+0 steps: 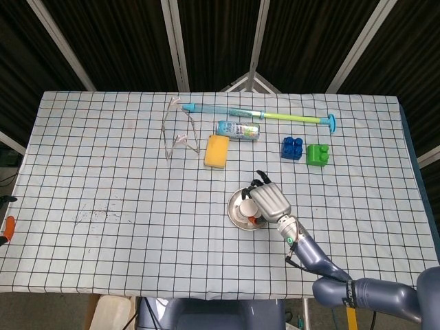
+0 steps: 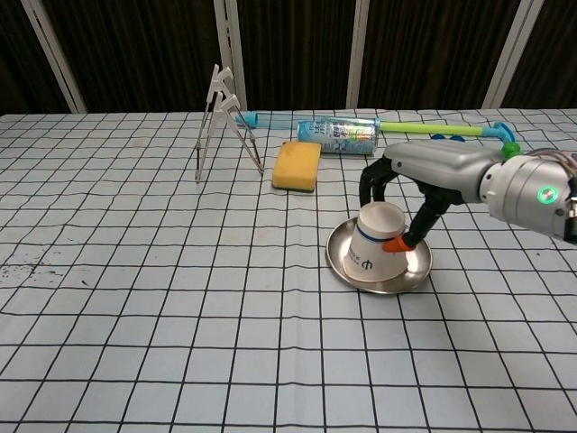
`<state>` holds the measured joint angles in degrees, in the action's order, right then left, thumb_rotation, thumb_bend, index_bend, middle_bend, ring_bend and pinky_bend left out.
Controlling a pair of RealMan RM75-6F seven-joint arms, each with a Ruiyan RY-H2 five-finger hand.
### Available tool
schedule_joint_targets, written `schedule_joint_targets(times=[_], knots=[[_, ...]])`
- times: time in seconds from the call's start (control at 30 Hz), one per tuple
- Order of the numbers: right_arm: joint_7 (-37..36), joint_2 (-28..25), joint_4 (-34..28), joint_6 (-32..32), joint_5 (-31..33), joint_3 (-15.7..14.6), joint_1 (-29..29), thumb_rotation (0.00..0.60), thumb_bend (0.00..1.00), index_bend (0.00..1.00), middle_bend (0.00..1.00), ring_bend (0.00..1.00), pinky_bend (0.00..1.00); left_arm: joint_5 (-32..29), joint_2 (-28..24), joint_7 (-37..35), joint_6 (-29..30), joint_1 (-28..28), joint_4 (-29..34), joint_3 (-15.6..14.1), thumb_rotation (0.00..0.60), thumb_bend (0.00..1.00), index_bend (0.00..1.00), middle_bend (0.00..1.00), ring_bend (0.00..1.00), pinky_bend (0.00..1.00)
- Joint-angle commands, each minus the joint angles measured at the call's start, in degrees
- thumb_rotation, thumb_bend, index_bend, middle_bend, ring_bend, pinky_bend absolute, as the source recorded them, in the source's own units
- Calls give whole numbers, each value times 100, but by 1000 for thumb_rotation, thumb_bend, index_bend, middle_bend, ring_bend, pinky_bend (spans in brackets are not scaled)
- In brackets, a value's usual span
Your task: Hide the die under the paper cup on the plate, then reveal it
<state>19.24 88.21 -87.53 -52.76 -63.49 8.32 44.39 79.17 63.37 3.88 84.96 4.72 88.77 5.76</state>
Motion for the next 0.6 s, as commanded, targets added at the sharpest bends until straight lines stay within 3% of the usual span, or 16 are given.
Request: schedule_joint_targets(times=[0.03,0.6], knots=[[-22,106,121,50,42,81,71,600,345,537,500,248,0,3,-2,-9,-1,0,-7,-1,600,697,320,0,0,118],[-414,542,1052,237,-38,241,245,600,347,537,500,248,0,-24,17,72,19,-8,0,4,600,696,321,0,0,118]])
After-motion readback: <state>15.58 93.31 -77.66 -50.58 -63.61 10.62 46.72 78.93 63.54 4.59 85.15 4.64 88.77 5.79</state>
